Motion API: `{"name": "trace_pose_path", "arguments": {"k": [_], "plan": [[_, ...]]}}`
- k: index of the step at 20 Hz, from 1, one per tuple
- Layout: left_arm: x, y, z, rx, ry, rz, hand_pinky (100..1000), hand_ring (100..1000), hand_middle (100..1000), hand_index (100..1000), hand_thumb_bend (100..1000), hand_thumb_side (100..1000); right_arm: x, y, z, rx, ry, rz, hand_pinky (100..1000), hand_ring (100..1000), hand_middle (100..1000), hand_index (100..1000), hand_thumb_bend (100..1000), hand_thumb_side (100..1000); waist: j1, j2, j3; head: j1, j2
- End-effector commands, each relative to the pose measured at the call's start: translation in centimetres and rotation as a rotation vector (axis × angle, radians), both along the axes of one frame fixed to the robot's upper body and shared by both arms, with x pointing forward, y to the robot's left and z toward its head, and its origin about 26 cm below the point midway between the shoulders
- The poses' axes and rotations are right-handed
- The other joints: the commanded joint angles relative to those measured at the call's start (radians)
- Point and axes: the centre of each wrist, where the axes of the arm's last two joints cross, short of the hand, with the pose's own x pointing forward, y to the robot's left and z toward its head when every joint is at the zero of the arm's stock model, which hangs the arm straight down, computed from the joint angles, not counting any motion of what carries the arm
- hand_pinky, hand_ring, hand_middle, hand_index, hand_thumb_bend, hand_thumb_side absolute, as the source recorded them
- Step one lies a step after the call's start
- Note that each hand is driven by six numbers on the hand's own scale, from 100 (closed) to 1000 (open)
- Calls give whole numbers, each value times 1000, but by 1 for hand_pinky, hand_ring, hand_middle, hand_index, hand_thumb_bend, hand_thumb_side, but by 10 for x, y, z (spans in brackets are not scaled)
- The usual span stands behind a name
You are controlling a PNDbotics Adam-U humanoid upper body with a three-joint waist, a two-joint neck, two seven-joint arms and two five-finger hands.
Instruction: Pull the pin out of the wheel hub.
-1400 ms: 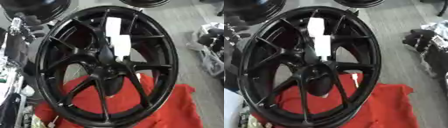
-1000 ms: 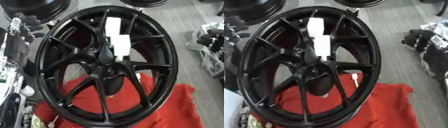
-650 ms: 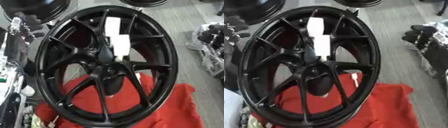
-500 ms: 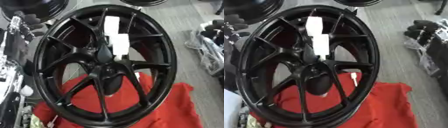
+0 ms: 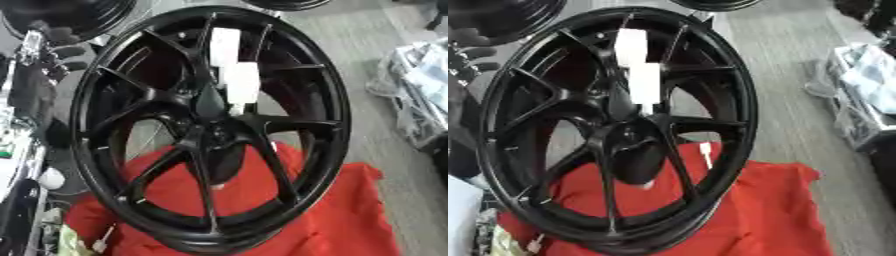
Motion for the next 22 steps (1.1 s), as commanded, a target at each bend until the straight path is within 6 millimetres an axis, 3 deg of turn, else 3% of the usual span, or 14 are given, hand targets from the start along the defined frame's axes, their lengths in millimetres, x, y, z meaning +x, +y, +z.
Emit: {"name": "trace_pose_path", "arguments": {"k": [1,9,12,15,18,22], "plan": [[-2,11,10,23,-32,27,702,727,662,733,100,767,-1,3,30,-100,-46,20,967,835,773,843,100,582,-9,-27,-5,14,9],[-3,19,7,50,-20,45,702,728,661,733,100,769,3,40,79,-336,-252,133,944,844,788,858,100,471,-28,-34,-14,8,20],[-3,21,7,58,-17,46,702,729,661,733,100,769,1,65,91,-434,-375,207,927,843,791,865,100,305,-33,-35,-14,2,22],[-3,21,7,67,-14,45,702,729,661,733,100,769,-5,91,101,-572,-512,275,911,842,793,869,100,221,-39,-36,-12,-4,23],[-3,22,7,78,-13,44,702,730,661,733,100,770,-12,110,104,-728,-621,330,898,836,787,868,100,224,-47,-35,-10,-8,23],[-3,24,7,88,-9,45,702,730,661,732,100,773,-15,122,101,-945,-707,385,889,835,786,866,100,351,-56,-33,-9,-10,23]]}}
